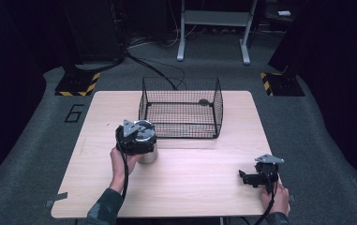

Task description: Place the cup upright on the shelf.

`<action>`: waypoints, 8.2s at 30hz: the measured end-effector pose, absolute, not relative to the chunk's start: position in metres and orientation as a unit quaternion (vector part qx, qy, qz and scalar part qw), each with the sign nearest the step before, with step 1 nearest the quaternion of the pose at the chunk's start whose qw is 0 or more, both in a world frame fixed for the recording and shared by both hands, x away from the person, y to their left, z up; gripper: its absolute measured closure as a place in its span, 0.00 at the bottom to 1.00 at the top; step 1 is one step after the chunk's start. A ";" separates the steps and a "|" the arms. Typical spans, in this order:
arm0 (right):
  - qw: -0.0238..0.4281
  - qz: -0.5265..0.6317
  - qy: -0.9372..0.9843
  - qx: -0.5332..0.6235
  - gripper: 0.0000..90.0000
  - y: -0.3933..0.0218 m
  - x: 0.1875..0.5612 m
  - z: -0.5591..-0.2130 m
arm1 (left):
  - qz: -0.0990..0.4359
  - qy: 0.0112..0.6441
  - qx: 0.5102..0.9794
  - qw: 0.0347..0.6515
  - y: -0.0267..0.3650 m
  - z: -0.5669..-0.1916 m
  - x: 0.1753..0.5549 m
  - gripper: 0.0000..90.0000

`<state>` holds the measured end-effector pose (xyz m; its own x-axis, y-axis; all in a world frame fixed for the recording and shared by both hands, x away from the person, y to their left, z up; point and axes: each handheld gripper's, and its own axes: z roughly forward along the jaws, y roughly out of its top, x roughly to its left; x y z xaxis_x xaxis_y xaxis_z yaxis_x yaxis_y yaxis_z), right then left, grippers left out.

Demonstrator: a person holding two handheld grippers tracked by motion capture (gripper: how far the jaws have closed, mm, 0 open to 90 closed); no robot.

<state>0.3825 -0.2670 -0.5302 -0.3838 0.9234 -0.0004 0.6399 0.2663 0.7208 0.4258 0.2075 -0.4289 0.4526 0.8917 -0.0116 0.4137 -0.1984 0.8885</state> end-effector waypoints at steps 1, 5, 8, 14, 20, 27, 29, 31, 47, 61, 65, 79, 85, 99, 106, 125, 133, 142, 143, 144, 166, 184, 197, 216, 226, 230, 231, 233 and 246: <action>0.218 0.326 0.765 0.511 0.00 -0.267 0.383 -0.530 | 0.267 0.448 0.728 0.446 0.208 -0.428 0.425 0.05; 0.218 0.326 0.766 0.510 0.00 -0.267 0.383 -0.530 | 0.265 0.442 0.730 0.449 0.209 -0.423 0.423 0.05; 0.217 0.326 0.766 0.510 0.00 -0.267 0.383 -0.530 | 0.265 0.435 0.733 0.450 0.210 -0.419 0.422 0.05; 0.217 0.326 0.766 0.510 0.00 -0.267 0.383 -0.530 | 0.259 0.428 0.737 0.454 0.210 -0.411 0.420 0.05; 0.217 0.326 0.766 0.510 0.00 -0.267 0.383 -0.530 | 0.260 0.417 0.738 0.462 0.209 -0.402 0.418 0.05; 0.218 0.327 0.766 0.510 0.00 -0.267 0.383 -0.530 | 0.257 0.404 0.743 0.468 0.207 -0.387 0.417 0.05; 0.219 0.327 0.764 0.510 0.00 -0.267 0.383 -0.530 | 0.259 0.399 0.745 0.467 0.207 -0.383 0.417 0.05; 0.219 0.328 0.764 0.510 0.00 -0.267 0.383 -0.530 | 0.258 0.397 0.745 0.470 0.206 -0.380 0.418 0.05; 0.218 0.326 0.766 0.510 0.00 -0.267 0.383 -0.530 | 0.246 0.375 0.755 0.478 0.193 -0.360 0.426 0.05; 0.218 0.327 0.765 0.510 0.00 -0.267 0.383 -0.530 | 0.234 0.362 0.761 0.485 0.185 -0.345 0.434 0.05; 0.218 0.326 0.766 0.510 0.00 -0.267 0.383 -0.530 | 0.233 0.360 0.759 0.490 0.183 -0.341 0.436 0.05; 0.218 0.326 0.766 0.510 0.00 -0.267 0.383 -0.530 | 0.226 0.344 0.762 0.499 0.175 -0.322 0.443 0.05; 0.219 0.328 0.765 0.510 0.00 -0.267 0.383 -0.530 | 0.228 0.342 0.762 0.499 0.172 -0.314 0.448 0.05; 0.218 0.327 0.766 0.509 0.00 -0.267 0.383 -0.530 | 0.232 0.342 0.758 0.505 0.164 -0.300 0.474 0.05; 0.217 0.326 0.766 0.509 0.00 -0.267 0.383 -0.530 | 0.235 0.348 0.752 0.508 0.157 -0.296 0.485 0.05; 0.218 0.328 0.766 0.508 0.00 -0.267 0.383 -0.530 | 0.243 0.359 0.749 0.500 0.145 -0.300 0.512 0.05; 0.217 0.328 0.766 0.509 0.00 -0.267 0.383 -0.530 | 0.252 0.356 0.749 0.498 0.141 -0.297 0.518 0.05; 0.217 0.328 0.766 0.508 0.00 -0.267 0.383 -0.530 | 0.254 0.368 0.744 0.497 0.136 -0.299 0.526 0.05; 0.217 0.328 0.766 0.508 0.00 -0.267 0.383 -0.530 | 0.254 0.368 0.744 0.497 0.135 -0.299 0.526 0.05; 0.217 0.328 0.766 0.509 0.00 -0.267 0.383 -0.530 | 0.257 0.367 0.745 0.494 0.135 -0.300 0.527 0.05; 0.213 0.333 0.763 0.511 0.00 -0.267 0.383 -0.530 | 0.270 0.381 0.737 0.488 0.129 -0.308 0.548 0.05; 0.217 0.328 0.765 0.510 0.00 -0.267 0.384 -0.530 | 0.274 0.403 0.731 0.477 0.125 -0.321 0.565 0.05; 0.218 0.329 0.765 0.509 0.00 -0.267 0.384 -0.530 | 0.275 0.420 0.737 0.453 0.119 -0.339 0.580 0.05; 0.219 0.329 0.766 0.507 0.00 -0.267 0.384 -0.530 | 0.259 0.449 0.740 0.428 0.103 -0.376 0.603 0.05; 0.215 0.326 0.768 0.507 0.00 -0.267 0.384 -0.530 | 0.248 0.463 0.740 0.421 0.088 -0.392 0.609 0.05; 0.217 0.329 0.766 0.508 0.00 -0.267 0.384 -0.530 | 0.243 0.464 0.746 0.411 0.083 -0.398 0.611 0.05; 0.216 0.328 0.765 0.511 0.00 -0.267 0.383 -0.530 | 0.242 0.464 0.748 0.408 0.081 -0.401 0.612 0.05; 0.216 0.329 0.764 0.512 0.00 -0.267 0.383 -0.530 | 0.241 0.469 0.745 0.407 0.077 -0.404 0.613 0.05; 0.217 0.328 0.766 0.508 0.00 -0.267 0.384 -0.530 | 0.238 0.466 0.751 0.403 0.079 -0.414 0.606 0.04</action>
